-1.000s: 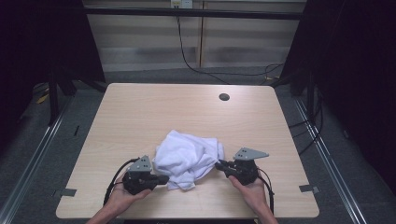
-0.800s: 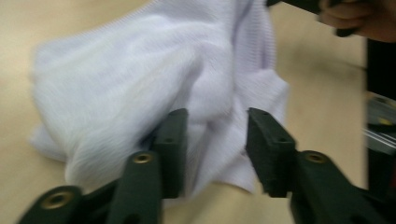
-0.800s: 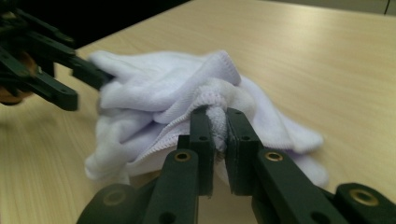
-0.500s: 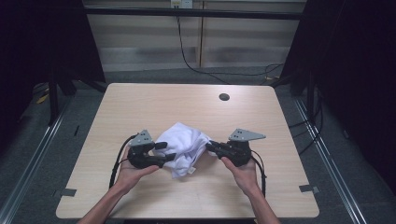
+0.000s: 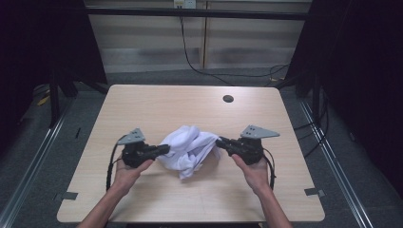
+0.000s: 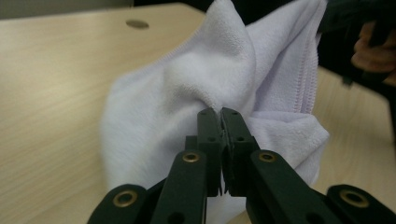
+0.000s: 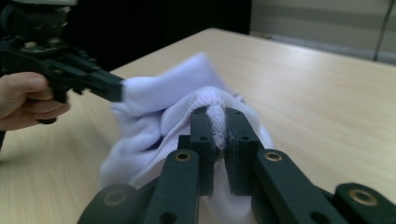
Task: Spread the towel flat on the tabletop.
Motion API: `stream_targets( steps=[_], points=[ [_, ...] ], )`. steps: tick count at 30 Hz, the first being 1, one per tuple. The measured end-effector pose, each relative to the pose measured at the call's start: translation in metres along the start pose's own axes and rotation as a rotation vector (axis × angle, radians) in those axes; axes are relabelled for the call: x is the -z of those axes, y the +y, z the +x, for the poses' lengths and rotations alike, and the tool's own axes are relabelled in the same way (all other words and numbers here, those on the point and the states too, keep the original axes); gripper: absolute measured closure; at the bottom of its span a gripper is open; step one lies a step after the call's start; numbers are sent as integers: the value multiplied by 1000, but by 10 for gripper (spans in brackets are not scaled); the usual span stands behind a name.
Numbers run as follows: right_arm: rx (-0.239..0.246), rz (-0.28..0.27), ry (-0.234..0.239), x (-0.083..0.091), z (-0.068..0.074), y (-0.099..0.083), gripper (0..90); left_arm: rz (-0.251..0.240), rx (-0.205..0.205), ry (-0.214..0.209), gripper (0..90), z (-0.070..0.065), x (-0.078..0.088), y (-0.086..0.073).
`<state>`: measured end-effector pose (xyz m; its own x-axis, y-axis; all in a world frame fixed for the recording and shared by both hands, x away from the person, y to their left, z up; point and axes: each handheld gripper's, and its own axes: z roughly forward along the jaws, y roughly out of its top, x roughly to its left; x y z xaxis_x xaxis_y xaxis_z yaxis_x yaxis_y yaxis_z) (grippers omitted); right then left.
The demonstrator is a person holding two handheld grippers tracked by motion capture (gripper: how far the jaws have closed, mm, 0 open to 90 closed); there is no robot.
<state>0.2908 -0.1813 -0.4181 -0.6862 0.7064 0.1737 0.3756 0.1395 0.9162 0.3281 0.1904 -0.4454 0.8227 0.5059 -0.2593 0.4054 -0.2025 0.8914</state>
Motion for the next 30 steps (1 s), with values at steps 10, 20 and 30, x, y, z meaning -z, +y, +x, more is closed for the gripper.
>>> stream_targets(
  steps=[10,20,30],
  points=[
    [24,-140,-141,51,-21,56,839,-111,100,116,881,30,56,2],
    [24,-177,-147,61,-26,63,852,-44,111,146,707,32,59,-14],
    [-13,-47,24,-1,-7,11,852,12,42,80,438,10,21,-4]
  ],
)
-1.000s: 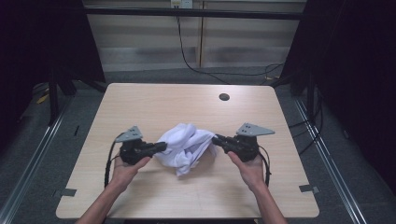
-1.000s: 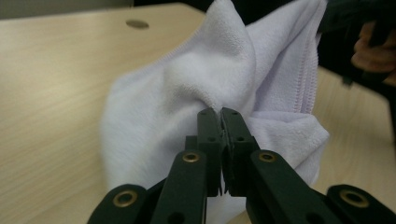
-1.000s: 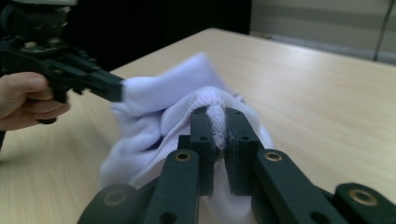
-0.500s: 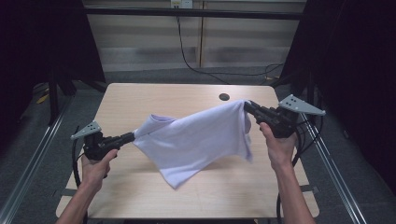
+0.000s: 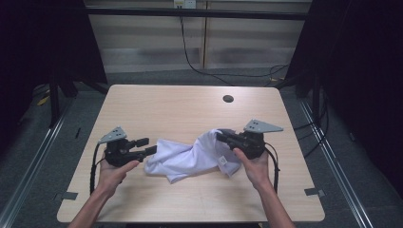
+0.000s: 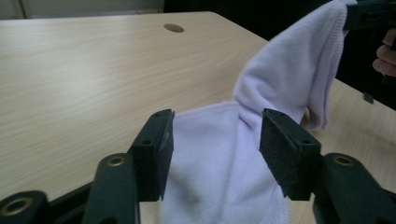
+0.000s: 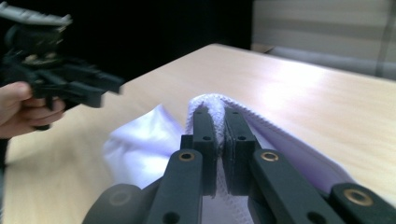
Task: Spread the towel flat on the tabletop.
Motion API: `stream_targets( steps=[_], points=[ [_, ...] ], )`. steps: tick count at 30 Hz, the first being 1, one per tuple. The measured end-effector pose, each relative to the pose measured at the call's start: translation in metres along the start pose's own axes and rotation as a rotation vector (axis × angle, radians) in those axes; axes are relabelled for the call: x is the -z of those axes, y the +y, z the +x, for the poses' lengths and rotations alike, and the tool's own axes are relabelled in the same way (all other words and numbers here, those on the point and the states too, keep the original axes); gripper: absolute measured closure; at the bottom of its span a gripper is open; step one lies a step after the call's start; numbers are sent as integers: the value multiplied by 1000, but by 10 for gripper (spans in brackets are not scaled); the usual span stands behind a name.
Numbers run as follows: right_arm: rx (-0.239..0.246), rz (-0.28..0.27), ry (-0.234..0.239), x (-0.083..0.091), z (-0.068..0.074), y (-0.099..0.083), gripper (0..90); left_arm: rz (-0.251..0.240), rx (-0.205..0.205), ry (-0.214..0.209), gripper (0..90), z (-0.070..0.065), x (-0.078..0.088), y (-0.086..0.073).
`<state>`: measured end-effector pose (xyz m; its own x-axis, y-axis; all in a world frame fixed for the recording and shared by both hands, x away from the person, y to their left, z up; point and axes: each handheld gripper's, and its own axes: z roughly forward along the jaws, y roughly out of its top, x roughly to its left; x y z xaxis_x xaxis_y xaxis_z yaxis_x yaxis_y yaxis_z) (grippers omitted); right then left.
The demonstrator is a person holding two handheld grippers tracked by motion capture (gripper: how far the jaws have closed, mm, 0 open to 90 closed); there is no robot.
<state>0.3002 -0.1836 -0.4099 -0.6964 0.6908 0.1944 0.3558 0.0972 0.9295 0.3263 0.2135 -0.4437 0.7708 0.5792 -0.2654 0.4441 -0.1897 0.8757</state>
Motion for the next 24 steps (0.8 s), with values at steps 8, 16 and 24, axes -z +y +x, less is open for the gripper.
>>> stream_targets(
  steps=[8,16,24],
  points=[
    [29,94,91,-31,22,-20,852,96,-19,-33,378,-9,-39,-7],
    [-42,225,85,-53,12,-66,851,231,-108,-42,395,-21,-67,-27],
    [-43,245,94,-48,16,-77,852,284,-142,-52,857,-25,-52,-35]
  ],
)
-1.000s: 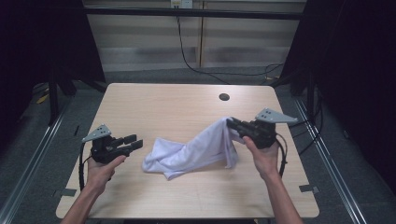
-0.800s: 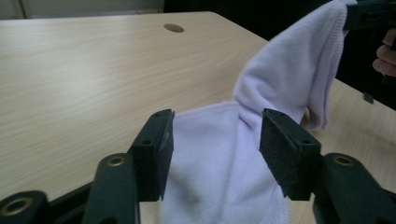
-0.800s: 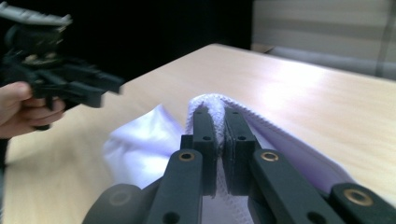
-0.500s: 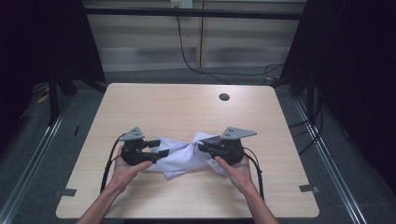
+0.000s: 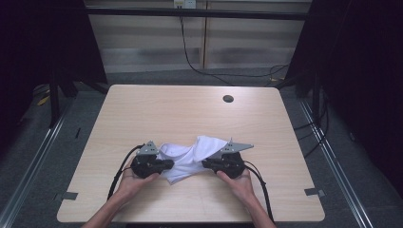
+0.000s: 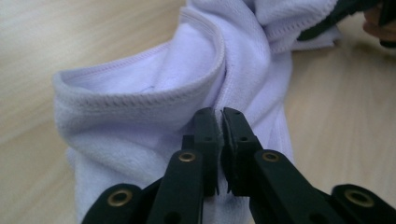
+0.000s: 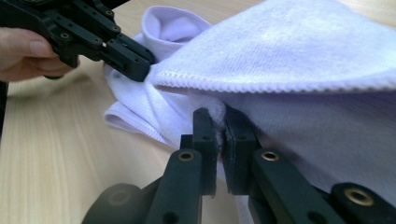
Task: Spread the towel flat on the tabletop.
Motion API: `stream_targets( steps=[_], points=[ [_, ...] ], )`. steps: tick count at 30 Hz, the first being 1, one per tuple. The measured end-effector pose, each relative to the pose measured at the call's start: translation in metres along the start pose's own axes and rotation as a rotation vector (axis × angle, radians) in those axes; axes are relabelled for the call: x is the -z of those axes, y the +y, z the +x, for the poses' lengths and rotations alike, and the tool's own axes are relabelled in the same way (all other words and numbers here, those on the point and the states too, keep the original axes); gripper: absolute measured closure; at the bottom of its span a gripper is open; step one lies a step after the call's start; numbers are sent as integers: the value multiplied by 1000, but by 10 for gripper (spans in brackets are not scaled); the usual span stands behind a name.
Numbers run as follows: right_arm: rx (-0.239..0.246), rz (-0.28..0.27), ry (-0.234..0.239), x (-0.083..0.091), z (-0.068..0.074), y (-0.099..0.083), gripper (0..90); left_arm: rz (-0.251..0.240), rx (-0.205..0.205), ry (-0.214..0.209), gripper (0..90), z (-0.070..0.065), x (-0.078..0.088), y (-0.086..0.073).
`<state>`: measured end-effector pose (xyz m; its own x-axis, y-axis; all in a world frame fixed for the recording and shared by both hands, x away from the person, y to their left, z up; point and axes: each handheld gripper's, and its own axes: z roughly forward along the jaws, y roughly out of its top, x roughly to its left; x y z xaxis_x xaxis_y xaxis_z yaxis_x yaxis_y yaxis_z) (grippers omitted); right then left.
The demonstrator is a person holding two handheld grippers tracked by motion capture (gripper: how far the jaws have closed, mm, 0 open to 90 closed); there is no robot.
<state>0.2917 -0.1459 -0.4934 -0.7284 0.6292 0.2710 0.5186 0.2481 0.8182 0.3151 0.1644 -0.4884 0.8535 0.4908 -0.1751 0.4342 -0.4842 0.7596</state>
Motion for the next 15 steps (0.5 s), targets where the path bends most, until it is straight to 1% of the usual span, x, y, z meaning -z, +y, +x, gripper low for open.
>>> stream_targets(
  steps=[1,2,3,4,5,6,7,8,9,10,11,12,13,14,15],
  points=[
    [12,1,-5,2,2,0,852,13,1,-2,864,-3,5,-2],
    [18,-2,-10,5,3,0,852,25,-11,-5,869,-6,10,-5],
    [21,-6,-10,9,4,1,852,30,-18,2,871,-8,16,-9],
    [30,-8,-20,13,5,1,852,30,-12,5,871,-9,23,-15],
    [33,-11,-30,17,5,1,853,27,12,2,871,-7,29,-20],
    [36,-18,-48,22,4,2,855,19,24,7,871,-6,36,-26],
    [37,-28,-80,28,2,2,857,17,26,17,871,-3,42,-30],
    [24,-46,-99,34,-1,2,858,10,43,23,871,1,47,-35],
    [13,-64,-125,41,-5,2,860,-2,68,27,871,5,52,-38],
    [-2,-89,-160,49,-9,2,861,-10,82,35,872,9,57,-41],
    [-25,-119,-169,57,-15,2,861,-16,91,46,872,13,60,-44],
    [-38,-158,-179,66,-19,2,863,-27,109,48,872,17,63,-44],
    [-50,-187,-174,73,-22,3,863,-49,132,39,872,20,64,-44],
    [-48,-204,-161,77,-22,4,863,-63,141,45,868,21,65,-42],
    [-32,-204,-171,78,-21,5,863,-71,135,60,856,20,65,-38]
  ],
)
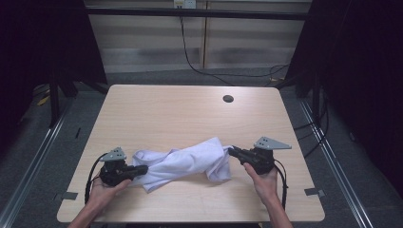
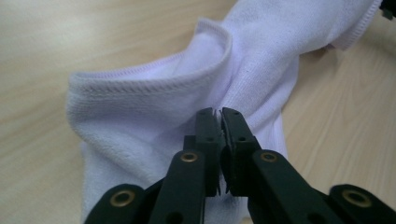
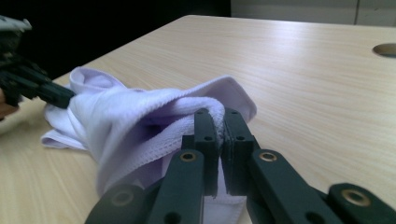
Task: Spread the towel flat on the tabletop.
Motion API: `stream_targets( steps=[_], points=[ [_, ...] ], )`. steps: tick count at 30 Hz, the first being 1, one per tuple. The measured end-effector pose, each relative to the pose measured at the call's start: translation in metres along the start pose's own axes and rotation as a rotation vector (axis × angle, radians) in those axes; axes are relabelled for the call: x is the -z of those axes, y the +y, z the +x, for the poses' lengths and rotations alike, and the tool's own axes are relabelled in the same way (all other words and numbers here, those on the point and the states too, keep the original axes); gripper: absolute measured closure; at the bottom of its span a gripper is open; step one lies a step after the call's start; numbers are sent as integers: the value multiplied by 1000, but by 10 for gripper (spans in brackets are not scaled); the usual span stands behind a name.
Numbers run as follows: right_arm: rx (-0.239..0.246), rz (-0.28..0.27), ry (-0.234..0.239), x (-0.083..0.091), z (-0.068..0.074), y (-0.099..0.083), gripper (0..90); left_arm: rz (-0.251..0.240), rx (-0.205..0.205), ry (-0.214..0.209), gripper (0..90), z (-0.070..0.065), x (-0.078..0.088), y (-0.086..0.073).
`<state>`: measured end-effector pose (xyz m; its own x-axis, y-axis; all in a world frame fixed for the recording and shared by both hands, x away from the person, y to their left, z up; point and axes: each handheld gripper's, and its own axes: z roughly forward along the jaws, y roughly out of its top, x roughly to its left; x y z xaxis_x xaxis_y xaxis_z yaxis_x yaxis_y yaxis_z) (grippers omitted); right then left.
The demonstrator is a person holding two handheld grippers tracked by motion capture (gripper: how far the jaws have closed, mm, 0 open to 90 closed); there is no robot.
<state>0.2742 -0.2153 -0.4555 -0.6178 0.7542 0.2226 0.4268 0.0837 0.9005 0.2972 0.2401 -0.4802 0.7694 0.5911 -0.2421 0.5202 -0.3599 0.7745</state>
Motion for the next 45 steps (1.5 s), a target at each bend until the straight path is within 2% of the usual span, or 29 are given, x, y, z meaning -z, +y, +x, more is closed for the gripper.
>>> stream_targets(
  steps=[3,5,6,9,12,14,17,19,20,23,24,25,26,27,28,30,33,37,42,45],
  points=[
    [6,8,13,-6,5,1,863,-56,-2,-4,682,-5,-1,11],
    [10,15,30,-12,6,1,863,-86,-25,-19,628,-13,-7,23],
    [13,19,36,-15,7,1,863,-84,-47,-37,584,-18,-13,30],
    [17,31,47,-19,9,0,863,-79,-67,-66,471,-29,-33,44],
    [17,30,54,-20,11,1,863,-74,-97,-101,396,-40,-56,54],
    [18,31,58,-21,12,1,863,-61,-106,-111,357,-45,-71,59],
    [24,40,72,-25,13,0,863,-57,-128,-146,308,-53,-83,64],
    [26,47,81,-27,15,-1,863,-70,-129,-180,298,-58,-88,68],
    [28,50,83,-29,16,-1,863,-79,-149,-178,290,-62,-90,70],
    [36,53,100,-33,20,0,863,-92,-151,-191,288,-66,-94,73],
    [35,57,104,-34,21,0,863,-88,-160,-182,311,-67,-96,73],
    [38,58,108,-35,22,1,863,-90,-161,-180,411,-67,-98,73],
    [42,59,111,-36,23,1,862,-94,-166,-175,550,-67,-99,72],
    [44,59,113,-36,23,2,862,-107,-163,-194,664,-65,-100,70],
    [47,58,111,-35,24,3,862,-120,-145,-207,741,-63,-100,69],
    [53,53,96,-32,22,4,863,-144,-125,-210,839,-58,-94,68],
    [34,21,60,-22,12,8,862,-207,-83,-214,864,-48,-72,71],
    [19,-14,23,-7,0,17,863,-255,-63,-199,870,-37,-53,74],
    [53,-33,-13,3,-4,39,863,-301,-40,-176,870,-28,-33,77],
    [78,-46,-47,8,-10,59,863,-351,-32,-140,871,-20,-13,84]
  ],
)
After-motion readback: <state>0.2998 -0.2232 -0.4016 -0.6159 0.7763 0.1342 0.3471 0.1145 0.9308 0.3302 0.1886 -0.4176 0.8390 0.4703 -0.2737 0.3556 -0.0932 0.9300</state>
